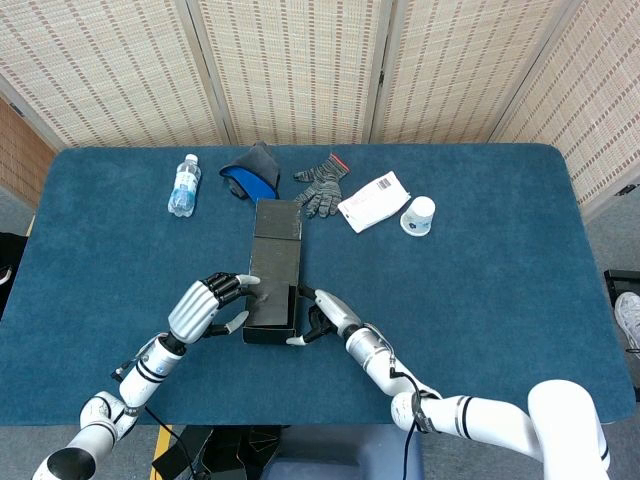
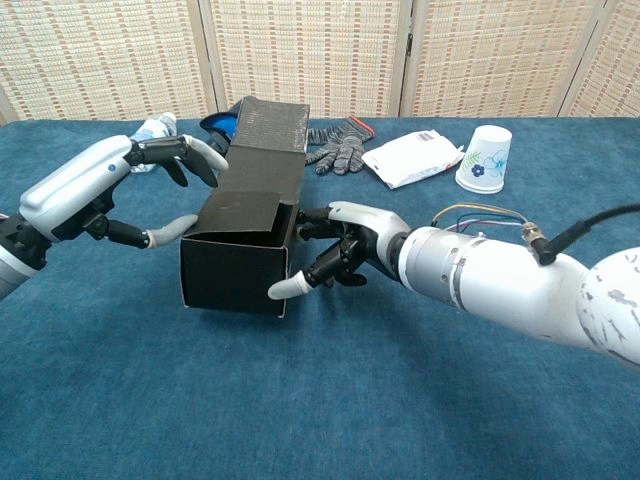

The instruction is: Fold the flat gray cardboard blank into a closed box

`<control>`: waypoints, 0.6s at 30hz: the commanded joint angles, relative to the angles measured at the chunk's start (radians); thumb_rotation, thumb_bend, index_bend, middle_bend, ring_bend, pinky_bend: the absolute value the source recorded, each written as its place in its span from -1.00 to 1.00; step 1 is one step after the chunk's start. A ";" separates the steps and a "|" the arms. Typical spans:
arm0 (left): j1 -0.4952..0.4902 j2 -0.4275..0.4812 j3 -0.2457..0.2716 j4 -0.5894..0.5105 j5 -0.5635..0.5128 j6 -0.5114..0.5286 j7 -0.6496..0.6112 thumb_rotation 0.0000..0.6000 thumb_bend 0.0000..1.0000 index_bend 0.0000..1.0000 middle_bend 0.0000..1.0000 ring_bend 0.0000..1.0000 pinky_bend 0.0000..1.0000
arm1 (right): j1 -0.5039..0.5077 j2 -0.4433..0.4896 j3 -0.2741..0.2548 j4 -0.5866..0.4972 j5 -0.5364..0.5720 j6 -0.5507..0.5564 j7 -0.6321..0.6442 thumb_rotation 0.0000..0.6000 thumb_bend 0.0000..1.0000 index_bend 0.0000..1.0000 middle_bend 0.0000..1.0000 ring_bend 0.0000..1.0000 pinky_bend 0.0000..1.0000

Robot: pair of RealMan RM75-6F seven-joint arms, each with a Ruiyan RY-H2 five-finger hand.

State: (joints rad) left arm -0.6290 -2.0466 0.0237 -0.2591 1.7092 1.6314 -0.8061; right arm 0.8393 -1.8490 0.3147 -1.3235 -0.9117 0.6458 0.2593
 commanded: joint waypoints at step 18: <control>-0.024 -0.002 0.066 0.056 0.027 -0.006 0.042 1.00 -0.82 -0.10 -0.31 -0.29 -0.20 | 0.015 0.002 -0.005 0.024 -0.003 -0.032 -0.029 1.00 -0.25 -0.19 -0.21 0.49 0.83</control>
State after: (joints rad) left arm -0.6520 -2.0488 0.0888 -0.2029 1.7365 1.6260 -0.7641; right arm 0.8534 -1.8478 0.3106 -1.3005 -0.9146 0.6148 0.2315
